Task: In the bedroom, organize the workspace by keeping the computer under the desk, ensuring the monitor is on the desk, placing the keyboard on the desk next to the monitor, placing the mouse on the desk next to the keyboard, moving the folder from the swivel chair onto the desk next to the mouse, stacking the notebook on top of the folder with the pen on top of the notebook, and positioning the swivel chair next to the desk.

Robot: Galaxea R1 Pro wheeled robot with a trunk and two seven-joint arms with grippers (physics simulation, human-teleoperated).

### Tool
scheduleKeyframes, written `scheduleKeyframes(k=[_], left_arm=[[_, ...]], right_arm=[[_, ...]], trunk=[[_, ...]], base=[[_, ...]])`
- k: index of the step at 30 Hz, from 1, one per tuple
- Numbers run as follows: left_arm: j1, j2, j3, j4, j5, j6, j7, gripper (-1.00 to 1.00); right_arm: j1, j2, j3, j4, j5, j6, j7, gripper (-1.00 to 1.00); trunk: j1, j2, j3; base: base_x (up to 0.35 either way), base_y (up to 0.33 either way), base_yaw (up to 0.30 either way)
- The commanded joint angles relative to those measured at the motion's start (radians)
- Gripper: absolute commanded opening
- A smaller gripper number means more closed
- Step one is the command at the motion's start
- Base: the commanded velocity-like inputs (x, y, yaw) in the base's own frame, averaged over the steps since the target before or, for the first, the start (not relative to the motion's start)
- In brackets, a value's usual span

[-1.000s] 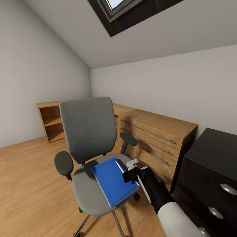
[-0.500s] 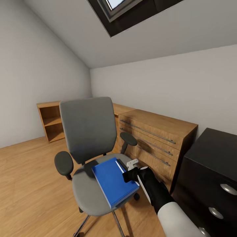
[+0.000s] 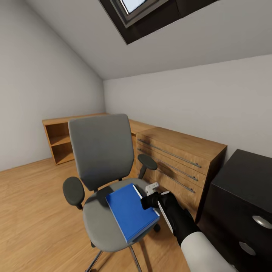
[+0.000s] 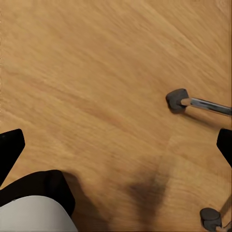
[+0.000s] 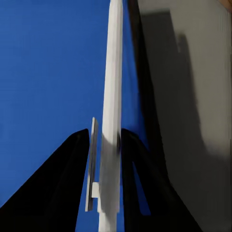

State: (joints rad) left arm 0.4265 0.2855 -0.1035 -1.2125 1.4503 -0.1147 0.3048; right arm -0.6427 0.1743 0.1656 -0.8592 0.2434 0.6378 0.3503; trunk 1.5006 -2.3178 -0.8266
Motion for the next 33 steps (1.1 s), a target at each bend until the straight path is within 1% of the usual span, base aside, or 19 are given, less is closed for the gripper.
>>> scheduleKeyframes(k=[1, 7, 9, 11, 12, 15, 18, 19, 22, 24, 28, 33], left_arm=[[0.000, 0.001, -0.004, -0.002, 0.011, -0.009, 0.003, 1.00], [0.000, 0.000, -0.004, -0.001, 0.011, -0.010, 0.004, 1.00], [0.000, 0.000, -0.004, 0.000, 0.011, -0.010, 0.004, 1.00], [0.000, 0.000, -0.005, 0.000, 0.011, -0.010, 0.006, 1.00], [0.000, 0.000, -0.006, 0.001, 0.010, -0.010, 0.007, 1.00], [0.000, 0.000, -0.006, 0.004, 0.010, -0.010, 0.007, 1.00], [0.000, 0.000, -0.007, 0.007, 0.010, -0.010, 0.007, 1.00], [0.000, 0.000, -0.007, 0.008, 0.010, -0.010, 0.007, 1.00], [0.000, 0.000, -0.007, 0.009, 0.010, -0.010, 0.008, 1.00], [0.000, -0.001, -0.007, 0.009, 0.010, -0.010, 0.009, 1.00], [0.000, -0.004, -0.007, 0.011, 0.010, -0.010, 0.014, 1.00], [0.000, -0.005, -0.007, 0.011, 0.010, -0.011, 0.018, 1.00]], right_arm=[[0.000, 0.000, 0.000, -0.001, 0.010, 0.004, 0.007, -1.00], [0.001, 0.000, -0.001, -0.012, 0.007, 0.005, 0.010, -1.00], [0.002, 0.000, 0.000, -0.027, 0.007, 0.009, 0.011, -1.00], [0.006, 0.000, 0.001, -0.062, 0.006, 0.029, 0.012, -1.00], [0.009, 0.000, 0.001, -0.126, 0.006, 0.071, 0.012, -1.00], [0.023, 0.000, 0.000, -0.261, 0.008, 0.167, 0.012, -1.00], [0.063, 0.000, -0.003, -0.412, 0.008, 0.263, 0.011, -1.00], [0.090, -0.001, -0.005, -0.507, 0.009, 0.312, 0.011, -1.00], [0.116, -0.001, -0.008, -0.620, 0.010, 0.359, 0.010, -1.00], [0.126, -0.002, -0.012, -0.668, 0.010, 0.377, 0.009, -1.00], [0.138, -0.001, -0.032, -0.725, 0.010, 0.396, 0.009, -1.00], [0.142, -0.001, -0.041, -0.744, 0.010, 0.398, 0.009, -1.00]], trunk=[[-0.004, 0.007, 0.002], [-0.027, 0.049, 0.021], [-0.035, 0.063, 0.027], [-0.042, 0.077, 0.034], [-0.046, 0.084, 0.037], [-0.058, 0.105, 0.046], [-0.069, 0.126, 0.056], [-0.073, 0.133, 0.059], [-0.085, 0.154, 0.068], [-0.092, 0.168, 0.074], [-0.108, 0.196, 0.087], [-0.127, 0.231, 0.103]], base=[[0.000, 0.000, 0.000], [0.000, 0.000, 0.000], [0.000, 0.000, 0.000], [0.000, 0.000, 0.000], [0.000, 0.000, 0.000], [0.000, 0.000, 0.000], [0.000, 0.000, -0.011], [0.000, 0.000, -0.087], [0.000, 0.000, -0.152], [0.000, 0.000, -0.213], [0.000, 0.000, -0.252], [0.000, 0.000, -0.175]])
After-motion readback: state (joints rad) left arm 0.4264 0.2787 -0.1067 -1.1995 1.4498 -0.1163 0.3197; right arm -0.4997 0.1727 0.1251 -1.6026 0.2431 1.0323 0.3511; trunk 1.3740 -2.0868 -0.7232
